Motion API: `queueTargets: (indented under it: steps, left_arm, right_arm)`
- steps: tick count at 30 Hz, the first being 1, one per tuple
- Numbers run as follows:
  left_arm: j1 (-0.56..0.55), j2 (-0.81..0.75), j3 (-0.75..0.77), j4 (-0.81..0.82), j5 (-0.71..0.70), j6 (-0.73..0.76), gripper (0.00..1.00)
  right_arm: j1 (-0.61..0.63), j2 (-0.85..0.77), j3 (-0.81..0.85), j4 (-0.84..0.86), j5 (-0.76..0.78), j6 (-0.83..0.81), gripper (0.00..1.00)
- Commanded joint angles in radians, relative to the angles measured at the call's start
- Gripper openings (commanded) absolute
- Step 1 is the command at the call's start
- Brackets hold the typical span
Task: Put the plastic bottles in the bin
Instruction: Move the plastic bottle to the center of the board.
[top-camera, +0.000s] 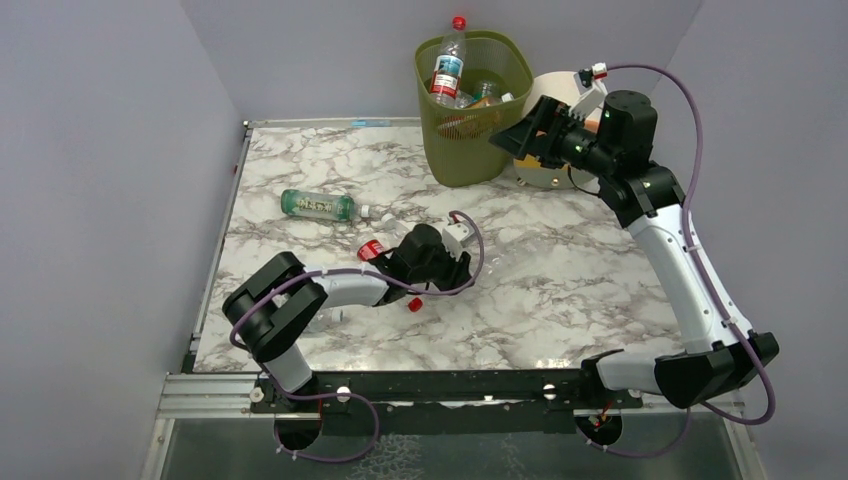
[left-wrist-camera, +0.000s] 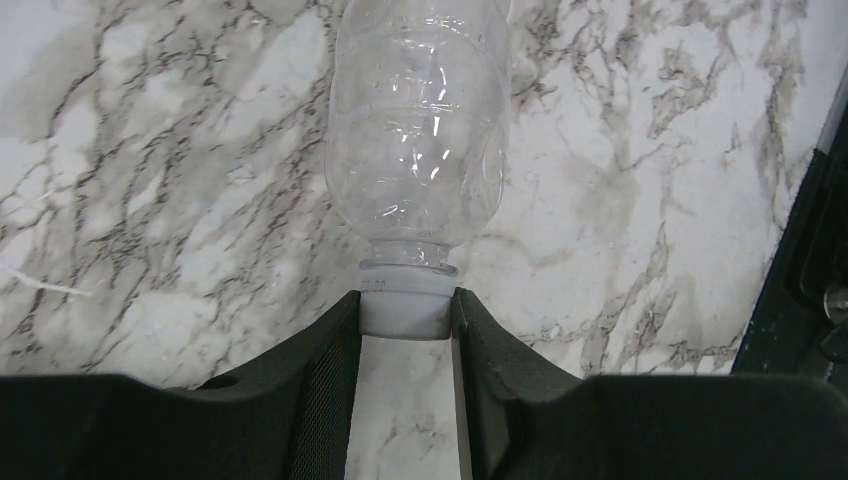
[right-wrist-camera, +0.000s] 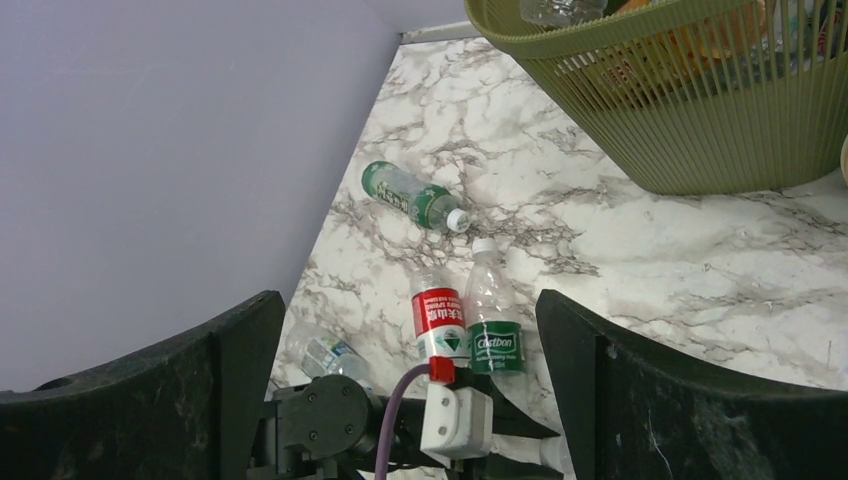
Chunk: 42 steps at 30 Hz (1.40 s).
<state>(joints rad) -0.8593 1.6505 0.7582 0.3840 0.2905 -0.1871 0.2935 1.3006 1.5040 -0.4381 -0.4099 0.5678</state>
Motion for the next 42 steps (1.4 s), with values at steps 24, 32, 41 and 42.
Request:
queueTargets:
  steps: [24, 32, 41, 42]
  left_arm:
    - [0.077, -0.043, 0.07, -0.075, -0.044, -0.037, 0.68]
    - [0.077, -0.141, 0.103, -0.123, -0.035, -0.053, 0.85]
    - [0.075, -0.315, 0.005, -0.144, -0.071, -0.099, 0.99]
    - [0.075, -0.337, -0.007, -0.148, -0.066, -0.109, 0.99]
  right_arm:
    - [0.001, -0.001, -0.024, 0.023, -0.007, -0.019, 0.99]
    - [0.001, -0.006, -0.013, 0.007, 0.008, -0.026, 1.0]
    - [0.001, -0.006, 0.025, -0.137, 0.214, -0.054, 0.99]
    - [0.0, -0.009, 0.02, -0.146, 0.239, -0.054, 0.99]
